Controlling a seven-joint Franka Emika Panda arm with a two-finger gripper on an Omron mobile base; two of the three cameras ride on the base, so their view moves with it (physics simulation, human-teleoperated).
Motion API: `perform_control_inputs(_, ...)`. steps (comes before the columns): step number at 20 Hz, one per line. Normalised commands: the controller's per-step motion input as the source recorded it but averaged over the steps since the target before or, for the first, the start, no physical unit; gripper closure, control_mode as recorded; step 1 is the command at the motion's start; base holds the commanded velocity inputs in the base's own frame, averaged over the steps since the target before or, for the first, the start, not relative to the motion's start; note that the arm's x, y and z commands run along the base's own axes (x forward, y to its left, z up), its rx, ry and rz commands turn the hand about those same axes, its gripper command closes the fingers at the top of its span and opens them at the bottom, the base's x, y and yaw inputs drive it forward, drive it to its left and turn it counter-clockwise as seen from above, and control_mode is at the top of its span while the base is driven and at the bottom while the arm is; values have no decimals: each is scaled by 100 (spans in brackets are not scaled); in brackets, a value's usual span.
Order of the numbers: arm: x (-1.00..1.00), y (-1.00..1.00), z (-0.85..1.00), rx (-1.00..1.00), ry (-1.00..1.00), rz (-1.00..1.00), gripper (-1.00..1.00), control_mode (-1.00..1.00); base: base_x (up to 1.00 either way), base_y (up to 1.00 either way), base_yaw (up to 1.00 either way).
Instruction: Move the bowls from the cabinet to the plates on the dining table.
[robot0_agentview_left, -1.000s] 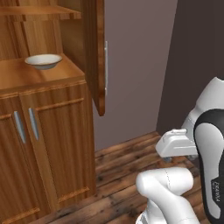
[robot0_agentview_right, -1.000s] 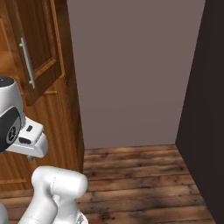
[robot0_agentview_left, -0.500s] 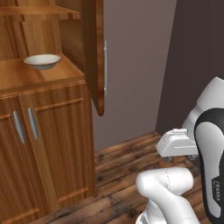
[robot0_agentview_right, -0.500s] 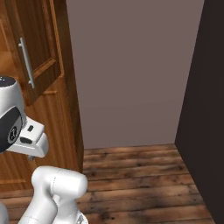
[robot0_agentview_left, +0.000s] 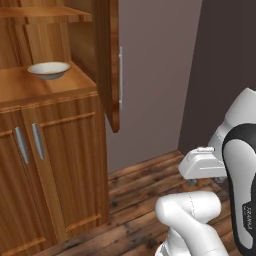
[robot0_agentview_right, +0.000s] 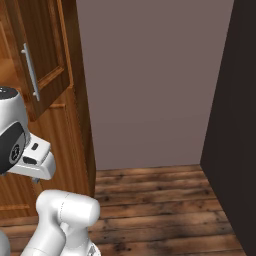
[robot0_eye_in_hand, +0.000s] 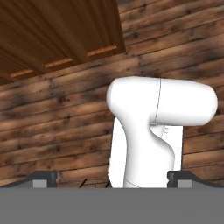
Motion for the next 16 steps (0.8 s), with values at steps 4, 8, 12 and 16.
perform_control_inputs(4,0,0,0,0,0,0,-100,100,97,69,-10)
perform_control_inputs(8,0,0,0,0,0,0,-100,100,99,29,-12)
perform_control_inputs(12,0,0,0,0,0,0,-100,100,100,4,-12)
perform_control_inputs(16,0,0,0,0,0,0,-100,100,98,-21,-8)
